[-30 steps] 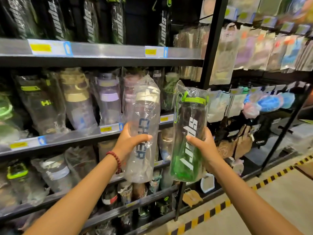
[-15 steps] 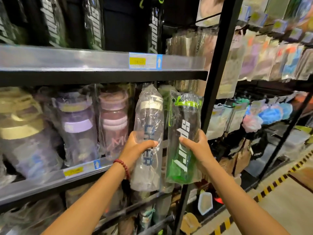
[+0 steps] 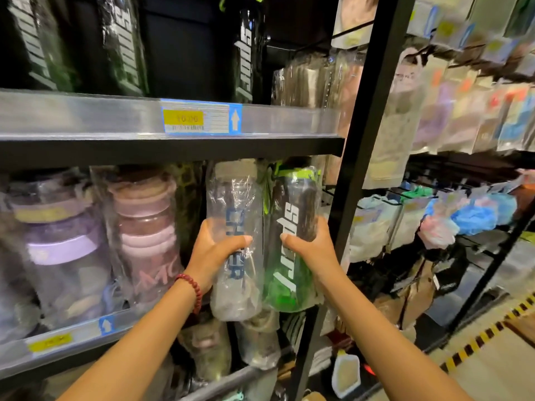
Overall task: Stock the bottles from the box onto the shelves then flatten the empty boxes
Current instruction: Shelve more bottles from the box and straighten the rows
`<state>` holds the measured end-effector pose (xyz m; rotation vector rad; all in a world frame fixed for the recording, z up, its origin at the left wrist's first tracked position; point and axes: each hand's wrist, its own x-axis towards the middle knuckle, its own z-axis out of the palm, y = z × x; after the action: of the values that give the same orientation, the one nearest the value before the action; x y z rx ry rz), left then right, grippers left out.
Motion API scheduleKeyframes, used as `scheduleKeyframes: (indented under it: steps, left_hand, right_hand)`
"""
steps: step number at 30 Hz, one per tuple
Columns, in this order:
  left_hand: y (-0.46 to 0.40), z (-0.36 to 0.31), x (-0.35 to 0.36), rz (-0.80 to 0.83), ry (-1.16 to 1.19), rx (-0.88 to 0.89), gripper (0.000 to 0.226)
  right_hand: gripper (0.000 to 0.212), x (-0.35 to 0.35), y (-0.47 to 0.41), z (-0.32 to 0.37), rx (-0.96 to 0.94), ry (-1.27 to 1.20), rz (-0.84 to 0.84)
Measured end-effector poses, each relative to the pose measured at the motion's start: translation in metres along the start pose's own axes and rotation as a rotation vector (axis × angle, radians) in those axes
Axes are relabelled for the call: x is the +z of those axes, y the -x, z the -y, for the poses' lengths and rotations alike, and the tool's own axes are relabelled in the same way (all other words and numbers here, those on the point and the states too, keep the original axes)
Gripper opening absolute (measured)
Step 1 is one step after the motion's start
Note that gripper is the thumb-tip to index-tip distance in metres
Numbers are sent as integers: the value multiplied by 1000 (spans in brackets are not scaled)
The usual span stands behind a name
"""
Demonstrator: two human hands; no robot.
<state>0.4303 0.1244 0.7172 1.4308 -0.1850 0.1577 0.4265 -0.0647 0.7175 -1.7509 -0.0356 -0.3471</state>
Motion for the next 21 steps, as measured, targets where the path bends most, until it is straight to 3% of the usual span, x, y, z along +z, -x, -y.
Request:
scheduleKeyframes:
  steps: [3, 8, 12, 16, 21]
  left_hand:
    - [-9, 5, 3, -42, 8, 21, 75]
    - [-18, 9, 14, -65, 80, 57, 73]
    - [-22, 13, 21, -82, 90, 85, 87]
    - [-22, 12, 25, -97, 108, 118, 64]
    - [-22, 11, 28, -132, 161, 103, 68]
  right_hand:
    - [89, -1, -12, 2, -23, -8, 21]
    - [80, -9, -27, 3, -63, 40, 42]
    - [76, -10, -29, 7, -59, 75, 54]
    - [79, -5, -32, 9, -130, 161, 35]
    - [81, 0, -36, 13, -181, 258, 1]
